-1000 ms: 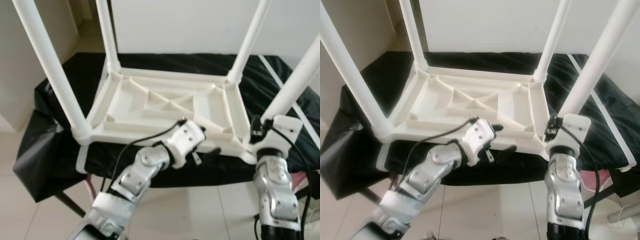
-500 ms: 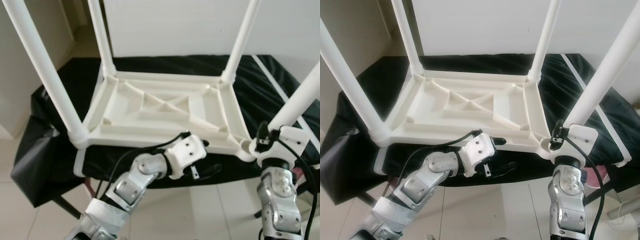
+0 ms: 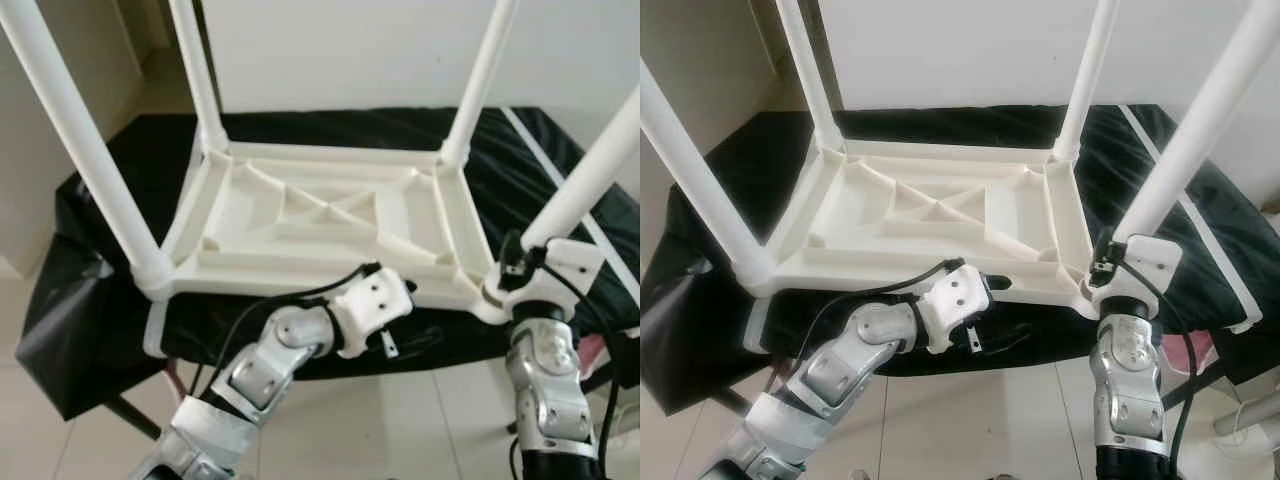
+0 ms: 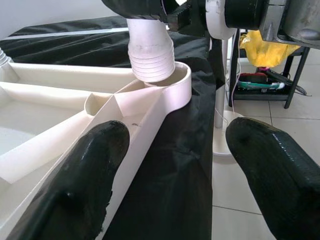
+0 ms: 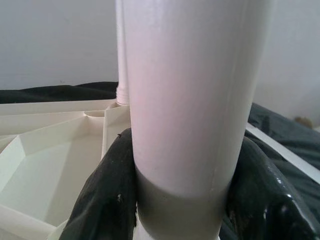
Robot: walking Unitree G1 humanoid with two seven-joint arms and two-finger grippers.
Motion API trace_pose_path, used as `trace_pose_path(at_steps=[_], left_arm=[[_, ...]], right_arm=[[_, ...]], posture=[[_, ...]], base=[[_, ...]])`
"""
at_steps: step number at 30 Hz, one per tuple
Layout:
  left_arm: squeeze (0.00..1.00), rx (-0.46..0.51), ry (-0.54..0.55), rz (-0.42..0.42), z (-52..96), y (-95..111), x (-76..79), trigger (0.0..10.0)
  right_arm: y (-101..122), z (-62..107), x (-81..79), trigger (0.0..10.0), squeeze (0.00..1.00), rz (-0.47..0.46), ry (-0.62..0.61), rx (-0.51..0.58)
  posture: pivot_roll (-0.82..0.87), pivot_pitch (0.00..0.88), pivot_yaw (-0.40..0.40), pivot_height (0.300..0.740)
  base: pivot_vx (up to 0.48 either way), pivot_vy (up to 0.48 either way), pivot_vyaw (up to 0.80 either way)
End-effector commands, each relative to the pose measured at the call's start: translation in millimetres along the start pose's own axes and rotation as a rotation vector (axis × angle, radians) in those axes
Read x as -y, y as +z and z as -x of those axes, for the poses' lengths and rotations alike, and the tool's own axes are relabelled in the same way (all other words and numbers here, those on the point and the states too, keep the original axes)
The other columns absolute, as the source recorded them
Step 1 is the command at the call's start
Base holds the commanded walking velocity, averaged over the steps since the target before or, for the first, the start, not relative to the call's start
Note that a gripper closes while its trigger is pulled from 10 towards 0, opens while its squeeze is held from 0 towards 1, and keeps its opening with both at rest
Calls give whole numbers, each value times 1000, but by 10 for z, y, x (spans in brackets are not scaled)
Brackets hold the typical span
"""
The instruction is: Building children table
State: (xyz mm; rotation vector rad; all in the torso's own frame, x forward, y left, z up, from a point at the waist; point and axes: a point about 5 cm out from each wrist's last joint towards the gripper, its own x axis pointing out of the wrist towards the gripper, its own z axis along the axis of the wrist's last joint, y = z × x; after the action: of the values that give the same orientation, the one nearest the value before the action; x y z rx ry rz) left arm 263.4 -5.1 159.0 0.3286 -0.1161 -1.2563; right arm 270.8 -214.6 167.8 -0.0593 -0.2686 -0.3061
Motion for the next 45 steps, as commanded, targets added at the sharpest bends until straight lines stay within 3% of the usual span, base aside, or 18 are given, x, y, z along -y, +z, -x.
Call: trace_pose_path(at_steps=[1, 7, 9, 19, 27, 32, 33, 35, 38, 45], left_arm=[[0, 1, -13, -16, 12, 34, 7, 10000], [0, -6, -18, -19, 26, 24, 20, 10000], [0, -7, -16, -19, 30, 24, 19, 10000], [0, -5, -27, -21, 22, 32, 23, 10000], [0, -3, -30, -22, 20, 43, 25, 10000], [0, -3, -29, -27, 27, 56, 19, 10000], [0, -1, -28, -29, 31, 63, 15, 10000], [0, -1, -28, -29, 31, 63, 15, 10000], [0, 2, -28, -32, 27, 76, 18, 10000], [0, 6, -28, -31, 23, 87, 24, 10000]], right_arm=[[-51, 24, -25, 10000, 0, 15, 23, -16], [-108, 204, -12, 10000, 0, 45, 50, -19], [-150, 283, 73, 10000, 0, 60, 30, -36], [-142, 262, 233, 10000, 0, 100, -26, -22], [-164, 225, 194, 10000, 0, 97, 9, -24], [-219, 202, 116, 10000, 0, 62, 100, -69], [-262, 203, 90, 10000, 0, 21, 128, -114], [-262, 203, 90, 10000, 0, 21, 128, -114], [-350, 192, 83, 10000, 0, -82, 118, -214], [-376, 178, 138, 10000, 0, -122, 75, -232]], posture=[[-74, 62, -13, 740], [-69, 65, -20, 740], [-75, 67, -16, 740], [-87, 68, -5, 740], [-82, 66, -4, 740], [-78, 62, -3, 740], [-77, 60, -3, 740], [-77, 60, -3, 740], [-77, 58, -6, 740], [-75, 55, -8, 740]], base=[[0, 0, 0], [0, 0, 0], [0, 0, 0], [0, 0, 0], [0, 0, 0], [0, 0, 0], [0, 0, 0], [0, 0, 0], [0, 0, 0], [0, 0, 0]])
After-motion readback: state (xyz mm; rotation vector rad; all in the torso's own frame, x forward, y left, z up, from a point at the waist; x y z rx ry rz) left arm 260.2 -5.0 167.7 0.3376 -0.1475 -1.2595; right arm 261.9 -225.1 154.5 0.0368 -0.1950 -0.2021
